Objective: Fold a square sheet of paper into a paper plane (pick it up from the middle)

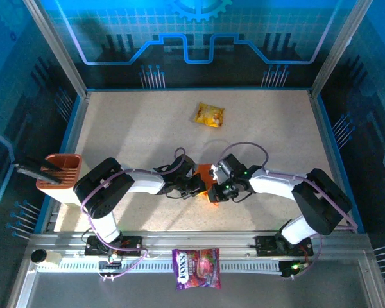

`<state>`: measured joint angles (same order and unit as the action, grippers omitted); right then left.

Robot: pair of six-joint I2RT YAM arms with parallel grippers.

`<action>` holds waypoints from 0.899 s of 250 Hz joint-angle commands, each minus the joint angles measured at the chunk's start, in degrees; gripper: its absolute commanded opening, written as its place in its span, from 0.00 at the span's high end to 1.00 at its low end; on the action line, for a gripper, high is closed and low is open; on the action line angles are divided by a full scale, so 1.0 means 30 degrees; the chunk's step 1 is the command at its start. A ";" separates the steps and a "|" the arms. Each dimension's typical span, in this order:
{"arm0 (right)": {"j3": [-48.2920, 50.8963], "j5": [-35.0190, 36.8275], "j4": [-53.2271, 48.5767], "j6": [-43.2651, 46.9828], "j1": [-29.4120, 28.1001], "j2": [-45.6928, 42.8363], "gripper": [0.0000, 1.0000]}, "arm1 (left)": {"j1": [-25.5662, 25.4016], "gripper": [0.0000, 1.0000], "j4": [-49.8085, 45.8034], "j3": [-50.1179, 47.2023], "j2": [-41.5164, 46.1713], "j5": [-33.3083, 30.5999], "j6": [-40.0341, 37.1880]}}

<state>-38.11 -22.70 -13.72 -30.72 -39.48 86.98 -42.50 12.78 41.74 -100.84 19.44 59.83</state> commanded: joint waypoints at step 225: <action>0.1705 -0.0055 0.1224 -0.1627 -0.0051 0.0361 0.92 | -0.0064 0.96 -0.1625 -0.0082 -0.1189 -0.0490 -0.0422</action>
<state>-37.21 -21.71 -7.81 -35.16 -39.64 90.21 -42.50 13.06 41.98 -101.32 19.73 59.81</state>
